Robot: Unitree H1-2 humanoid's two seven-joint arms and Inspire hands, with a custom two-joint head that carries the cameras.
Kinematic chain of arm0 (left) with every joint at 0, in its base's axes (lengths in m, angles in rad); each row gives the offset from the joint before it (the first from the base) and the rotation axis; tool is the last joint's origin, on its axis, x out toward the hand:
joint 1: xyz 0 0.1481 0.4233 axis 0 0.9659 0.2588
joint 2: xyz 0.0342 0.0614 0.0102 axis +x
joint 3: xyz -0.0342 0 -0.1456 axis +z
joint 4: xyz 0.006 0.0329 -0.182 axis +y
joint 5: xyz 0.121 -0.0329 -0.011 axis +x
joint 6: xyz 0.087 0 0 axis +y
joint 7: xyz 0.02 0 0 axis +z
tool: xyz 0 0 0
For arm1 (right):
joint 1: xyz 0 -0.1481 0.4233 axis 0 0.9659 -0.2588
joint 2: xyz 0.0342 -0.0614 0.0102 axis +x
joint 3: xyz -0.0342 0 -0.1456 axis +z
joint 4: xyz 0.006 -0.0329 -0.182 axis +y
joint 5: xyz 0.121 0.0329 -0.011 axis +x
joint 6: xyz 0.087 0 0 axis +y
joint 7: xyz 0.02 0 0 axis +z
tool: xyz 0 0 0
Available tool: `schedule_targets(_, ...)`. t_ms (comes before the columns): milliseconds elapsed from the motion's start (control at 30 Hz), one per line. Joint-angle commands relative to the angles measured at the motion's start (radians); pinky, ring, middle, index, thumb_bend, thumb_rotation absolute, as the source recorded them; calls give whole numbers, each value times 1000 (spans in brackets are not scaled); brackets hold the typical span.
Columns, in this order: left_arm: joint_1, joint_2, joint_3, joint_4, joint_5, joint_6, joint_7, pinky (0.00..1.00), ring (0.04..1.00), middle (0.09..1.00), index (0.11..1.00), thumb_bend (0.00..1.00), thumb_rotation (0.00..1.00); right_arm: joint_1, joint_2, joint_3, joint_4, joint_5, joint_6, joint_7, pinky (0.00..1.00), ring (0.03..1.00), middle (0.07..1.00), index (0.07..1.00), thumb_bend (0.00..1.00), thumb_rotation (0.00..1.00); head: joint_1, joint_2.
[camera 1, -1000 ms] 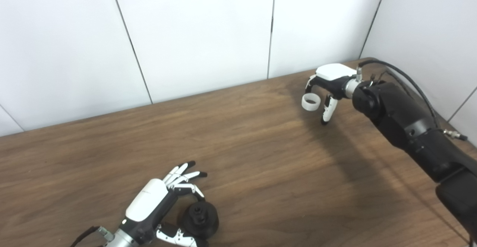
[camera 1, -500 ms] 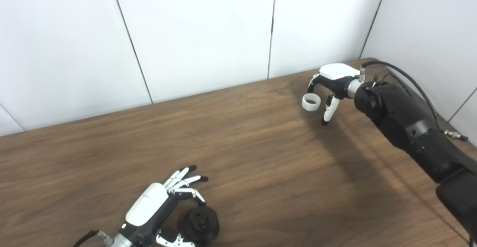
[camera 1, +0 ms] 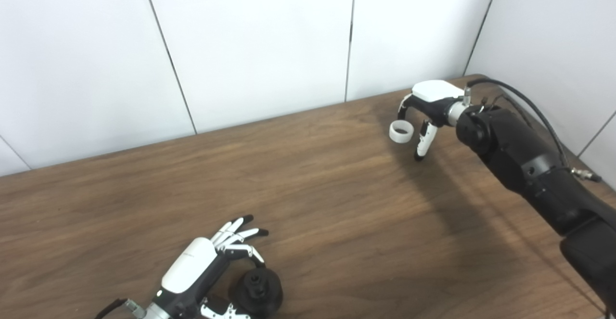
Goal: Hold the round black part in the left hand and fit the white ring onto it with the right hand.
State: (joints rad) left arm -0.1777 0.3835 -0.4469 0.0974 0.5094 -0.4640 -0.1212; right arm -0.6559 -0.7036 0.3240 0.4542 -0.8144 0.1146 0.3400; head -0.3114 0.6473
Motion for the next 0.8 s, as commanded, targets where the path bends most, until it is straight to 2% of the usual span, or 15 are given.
schedule_targets(0, 36, -6, 0, 3, -8, -5, 15, 1000, 1000, 878, 483, 524, 53, -35, 6, -2, 2, 1, 1, -29, 944, 971, 885, 666, 808, 167, 1, 1)
schedule_targets(233, 43, -17, 13, -5, -5, -4, 0, 1000, 1000, 882, 483, 524, 52, -37, 12, 1, 13, 8, -2, -35, 959, 974, 882, 657, 803, 157, 7, 3)
schedule_targets(267, 44, -19, 15, -5, -4, -5, -1, 1000, 1000, 881, 483, 524, 52, -39, 14, 2, 19, 8, -5, -39, 958, 973, 875, 610, 746, 147, 9, 2)
schedule_targets(300, 45, -20, 16, -5, -3, -5, -1, 1000, 1000, 881, 483, 524, 52, -41, 15, 5, 28, 4, -11, -50, 957, 970, 867, 552, 638, 143, 9, 2)
schedule_targets(367, 46, -22, 17, -4, -1, -4, -2, 1000, 1000, 879, 483, 524, 53, -44, 16, 10, 43, -2, -26, -72, 945, 954, 843, 502, 548, 138, 12, 3)
schedule_targets(500, 50, -26, 21, -9, 3, -3, -7, 1000, 1000, 879, 483, 524, 53, -45, 16, 13, 66, -5, -56, -112, 958, 938, 808, 487, 526, 133, 16, 5)
schedule_targets(767, 50, -33, 30, -8, 4, -3, -9, 1000, 1000, 881, 483, 524, 53, -46, 13, 13, 60, -3, -40, -108, 1000, 953, 812, 484, 525, 135, 17, 6)
